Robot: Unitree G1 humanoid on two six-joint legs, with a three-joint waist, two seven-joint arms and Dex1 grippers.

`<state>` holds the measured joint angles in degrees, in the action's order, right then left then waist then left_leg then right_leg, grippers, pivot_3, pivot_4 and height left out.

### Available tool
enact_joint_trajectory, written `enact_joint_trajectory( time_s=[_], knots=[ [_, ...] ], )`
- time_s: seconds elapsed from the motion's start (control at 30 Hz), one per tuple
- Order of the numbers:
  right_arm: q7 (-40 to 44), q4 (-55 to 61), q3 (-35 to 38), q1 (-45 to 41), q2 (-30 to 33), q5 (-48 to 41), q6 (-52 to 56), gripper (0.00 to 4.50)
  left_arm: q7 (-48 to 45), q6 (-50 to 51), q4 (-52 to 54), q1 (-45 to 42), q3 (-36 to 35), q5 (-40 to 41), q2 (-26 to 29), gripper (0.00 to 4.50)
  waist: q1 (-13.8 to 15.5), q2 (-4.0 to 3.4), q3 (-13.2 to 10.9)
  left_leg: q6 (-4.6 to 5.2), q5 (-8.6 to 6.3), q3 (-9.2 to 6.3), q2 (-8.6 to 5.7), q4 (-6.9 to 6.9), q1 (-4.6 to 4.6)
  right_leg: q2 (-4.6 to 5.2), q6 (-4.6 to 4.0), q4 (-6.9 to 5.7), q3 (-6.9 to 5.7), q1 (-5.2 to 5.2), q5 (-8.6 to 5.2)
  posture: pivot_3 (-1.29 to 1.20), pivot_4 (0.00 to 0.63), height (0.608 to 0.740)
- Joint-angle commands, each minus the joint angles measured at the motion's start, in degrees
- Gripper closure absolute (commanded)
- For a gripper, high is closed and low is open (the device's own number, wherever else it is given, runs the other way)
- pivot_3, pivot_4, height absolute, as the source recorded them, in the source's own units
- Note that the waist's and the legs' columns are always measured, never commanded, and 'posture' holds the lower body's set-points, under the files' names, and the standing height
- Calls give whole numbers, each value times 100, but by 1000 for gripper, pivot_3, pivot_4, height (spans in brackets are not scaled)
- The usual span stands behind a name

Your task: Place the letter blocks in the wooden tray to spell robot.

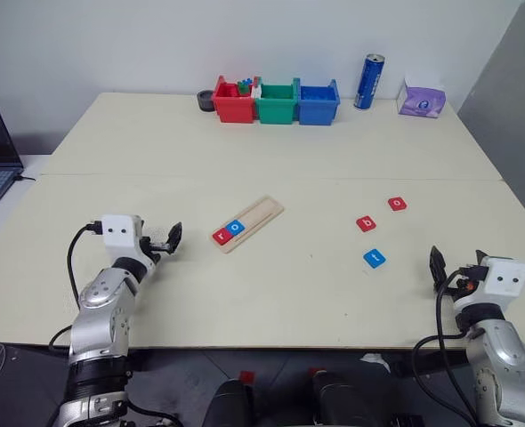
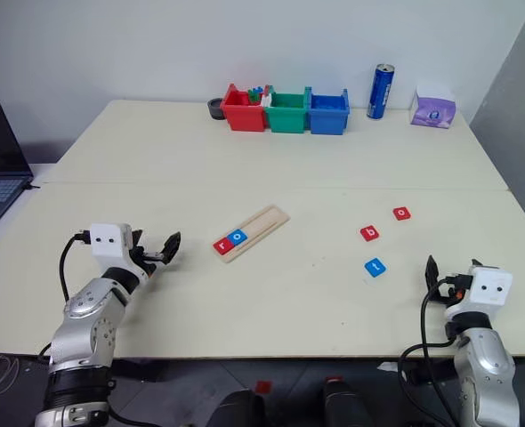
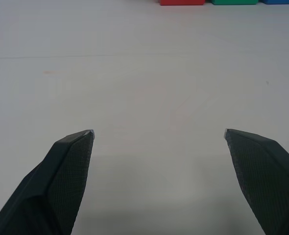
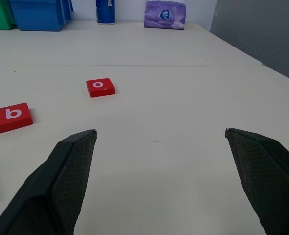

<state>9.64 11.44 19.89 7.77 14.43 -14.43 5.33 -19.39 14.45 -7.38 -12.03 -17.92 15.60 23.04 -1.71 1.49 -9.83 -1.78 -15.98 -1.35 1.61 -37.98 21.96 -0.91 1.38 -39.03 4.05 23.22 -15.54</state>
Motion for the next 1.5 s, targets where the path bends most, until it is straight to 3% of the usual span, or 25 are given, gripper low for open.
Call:
enact_joint_trajectory(
  time_s=[0.03, 0.3, 0.43, 0.77, 1.1, 1.3, 1.5],
  knots=[
    [-15, 64, -16, -90, 7, 69, -161, 44, 31, -163, 249, 48, -105, 37, 33, 0, 0, 0, 0, 0, 0, 0, 0, 0, 0, 0, 0, 0, 0, 0, 0, 0, 150, 740],
    [15, 25, -77, -120, -3, 35, -126, 44, 226, -104, 367, 110, -37, -162, 64, 0, 0, 0, 0, 0, 0, 0, 0, 0, 0, 0, 1, 0, 0, 0, 0, 0, 150, 740],
    [23, 36, -96, -130, -8, 28, -100, 44, 373, -727, 284, 92, -75, -400, 48, 0, 2, 0, 0, 0, 0, -1, 0, 0, 0, 1, 0, 0, 1, 0, 0, 0, 150, 740],
    [8, 170, -111, -63, -53, -35, -9, 44, 165, -1025, 22, -98, -72, -157, -21, 0, 1, 0, 0, 0, 0, 2, -1, 0, 0, 0, -13, 1, 0, 0, 8, 0, 150, 740],
    [216, 431, -131, 116, 22, -152, 24, 44, -639, -847, -415, -595, 55, 158, 186, 0, 0, 0, 0, 0, 0, 5, -3, 0, 2, -2, 4, 1, -5, 0, -2, 0, 150, 740],
    [1709, 1787, -951, 539, 784, -1494, 1491, 44, -1822, -504, -370, -795, 788, 189, 438, 0, -9, -1, -1, 0, 0, 1, -2, 2, 1, -2, 5, 2, -3, 0, -3, 0, 150, 740],
    [2271, 2738, -1636, 242, 1717, -1579, 2146, 44, -2191, -345, -807, -1212, 1416, -277, 626, 0, -6, 7, -5, 1, 0, -3, -7, -6, 3, -8, 10, 2, -8, -2, -6, 0, 150, 740]
  ],
)
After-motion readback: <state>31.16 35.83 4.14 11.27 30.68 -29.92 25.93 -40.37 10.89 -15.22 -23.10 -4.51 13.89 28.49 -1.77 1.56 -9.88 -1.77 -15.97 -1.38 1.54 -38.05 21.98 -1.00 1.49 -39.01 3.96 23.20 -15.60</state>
